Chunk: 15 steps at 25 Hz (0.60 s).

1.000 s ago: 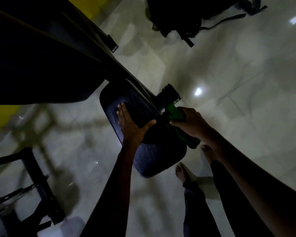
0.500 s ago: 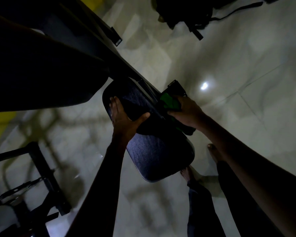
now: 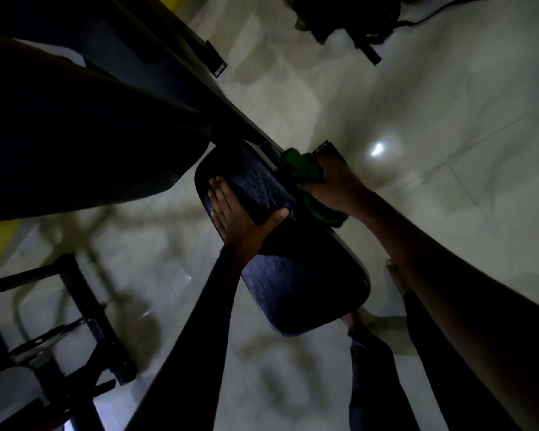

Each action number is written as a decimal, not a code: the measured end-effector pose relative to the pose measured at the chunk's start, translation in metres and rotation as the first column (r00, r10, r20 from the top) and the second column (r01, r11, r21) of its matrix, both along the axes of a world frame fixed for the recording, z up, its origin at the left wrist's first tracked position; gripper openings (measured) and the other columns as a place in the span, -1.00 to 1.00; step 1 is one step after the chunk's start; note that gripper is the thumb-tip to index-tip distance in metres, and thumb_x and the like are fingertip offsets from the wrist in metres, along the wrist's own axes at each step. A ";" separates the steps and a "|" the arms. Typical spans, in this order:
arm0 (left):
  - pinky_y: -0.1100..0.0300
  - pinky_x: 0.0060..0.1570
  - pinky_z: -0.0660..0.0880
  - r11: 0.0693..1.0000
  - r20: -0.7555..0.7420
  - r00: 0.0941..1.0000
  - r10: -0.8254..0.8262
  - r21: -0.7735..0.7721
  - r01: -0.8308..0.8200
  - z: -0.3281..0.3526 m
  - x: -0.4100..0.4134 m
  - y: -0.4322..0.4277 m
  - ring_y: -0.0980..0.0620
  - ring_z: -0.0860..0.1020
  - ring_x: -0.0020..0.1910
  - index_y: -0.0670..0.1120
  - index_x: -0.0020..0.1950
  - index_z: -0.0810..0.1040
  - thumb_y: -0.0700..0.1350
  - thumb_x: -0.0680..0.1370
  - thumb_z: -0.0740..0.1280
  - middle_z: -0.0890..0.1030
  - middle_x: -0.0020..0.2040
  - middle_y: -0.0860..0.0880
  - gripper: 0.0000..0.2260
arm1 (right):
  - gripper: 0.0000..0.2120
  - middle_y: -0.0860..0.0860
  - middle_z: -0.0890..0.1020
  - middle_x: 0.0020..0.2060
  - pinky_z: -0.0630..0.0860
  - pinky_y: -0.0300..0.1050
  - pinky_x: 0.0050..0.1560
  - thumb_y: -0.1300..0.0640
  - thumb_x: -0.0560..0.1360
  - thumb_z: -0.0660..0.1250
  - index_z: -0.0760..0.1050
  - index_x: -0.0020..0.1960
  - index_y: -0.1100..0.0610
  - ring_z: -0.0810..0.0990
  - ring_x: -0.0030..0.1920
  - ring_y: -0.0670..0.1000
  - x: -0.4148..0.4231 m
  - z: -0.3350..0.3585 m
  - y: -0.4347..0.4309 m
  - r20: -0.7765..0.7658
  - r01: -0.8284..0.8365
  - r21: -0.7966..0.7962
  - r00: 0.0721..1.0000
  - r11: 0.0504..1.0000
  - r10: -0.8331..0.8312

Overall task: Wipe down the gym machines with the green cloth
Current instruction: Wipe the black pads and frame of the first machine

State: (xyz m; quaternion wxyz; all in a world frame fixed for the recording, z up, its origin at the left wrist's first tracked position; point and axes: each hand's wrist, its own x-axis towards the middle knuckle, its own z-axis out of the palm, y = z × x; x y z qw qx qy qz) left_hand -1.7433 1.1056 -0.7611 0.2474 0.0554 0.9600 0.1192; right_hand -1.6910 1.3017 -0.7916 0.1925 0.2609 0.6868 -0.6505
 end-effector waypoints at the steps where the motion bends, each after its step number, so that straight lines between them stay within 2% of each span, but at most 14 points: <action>1: 0.01 0.51 -0.29 1.000 -0.004 1.000 -0.004 0.006 0.004 0.000 0.000 0.001 -0.03 -0.25 0.59 -0.15 0.61 -0.24 0.58 0.15 0.20 -0.23 0.62 -0.09 0.30 | -0.56 -0.01 0.61 0.08 0.44 -0.30 -0.09 0.13 0.54 0.43 0.48 0.39 0.05 0.61 0.11 0.02 -0.011 -0.001 0.000 -0.014 0.011 -0.016 1.000 1.000 -0.011; 3: 0.00 0.50 -0.30 1.000 0.012 1.000 0.000 0.004 0.000 -0.001 -0.001 0.001 -0.02 -0.27 0.59 -0.14 0.61 -0.27 0.59 0.15 0.20 -0.26 0.62 -0.08 0.31 | -0.58 -0.05 0.61 0.01 0.46 -0.37 -0.18 0.14 0.54 0.44 0.48 0.37 0.01 0.63 0.00 -0.04 -0.018 -0.001 0.003 0.013 0.023 -0.041 1.000 0.999 -0.023; 5: -0.02 0.51 -0.29 1.000 0.015 1.000 0.003 0.000 -0.003 -0.001 0.000 0.000 -0.02 -0.28 0.58 -0.12 0.60 -0.29 0.60 0.15 0.19 -0.28 0.61 -0.07 0.31 | -0.60 -0.15 0.55 -0.12 0.41 -0.49 -0.32 0.14 0.53 0.45 0.45 0.32 -0.06 0.54 -0.18 -0.18 -0.009 -0.001 0.009 0.048 -0.002 -0.058 0.999 0.998 0.005; 6: -0.03 0.52 -0.29 1.000 0.008 1.000 0.004 -0.001 -0.004 -0.002 0.000 0.000 -0.01 -0.28 0.58 -0.11 0.60 -0.29 0.60 0.15 0.19 -0.28 0.61 -0.07 0.30 | -0.59 -0.16 0.55 -0.13 0.39 -0.50 -0.36 0.12 0.53 0.46 0.44 0.33 -0.06 0.52 -0.21 -0.21 -0.007 0.001 0.010 0.060 -0.021 -0.057 0.998 0.998 0.024; 10: -0.02 0.52 -0.28 1.000 -0.002 1.000 0.020 -0.007 -0.020 -0.003 0.001 -0.001 0.00 -0.27 0.59 -0.10 0.61 -0.28 0.60 0.14 0.19 -0.26 0.62 -0.06 0.30 | -0.61 -0.03 0.62 0.04 0.41 -0.36 -0.24 0.04 0.55 0.42 0.49 0.36 -0.02 0.64 0.02 0.00 -0.042 -0.002 -0.005 -0.045 0.008 0.025 0.999 1.000 -0.007; 12: 0.00 0.52 -0.28 1.000 -0.017 1.000 0.020 0.000 -0.020 -0.003 0.001 0.000 0.01 -0.26 0.59 -0.10 0.61 -0.27 0.60 0.14 0.21 -0.25 0.62 -0.06 0.30 | -0.63 -0.05 0.59 0.04 0.44 -0.28 -0.16 0.05 0.56 0.41 0.49 0.36 -0.02 0.60 0.03 -0.02 -0.060 0.002 -0.007 -0.064 0.012 0.023 0.998 1.000 -0.011; 15: -0.01 0.53 -0.27 1.000 -0.021 0.999 0.029 0.011 -0.029 -0.005 0.002 -0.002 0.01 -0.26 0.59 -0.10 0.61 -0.25 0.59 0.14 0.21 -0.24 0.62 -0.06 0.30 | -0.68 -0.02 0.66 0.03 0.56 -0.16 -0.02 0.09 0.53 0.44 0.55 0.27 -0.01 0.63 -0.03 -0.03 -0.048 0.002 -0.003 -0.043 0.017 -0.026 0.999 1.000 -0.018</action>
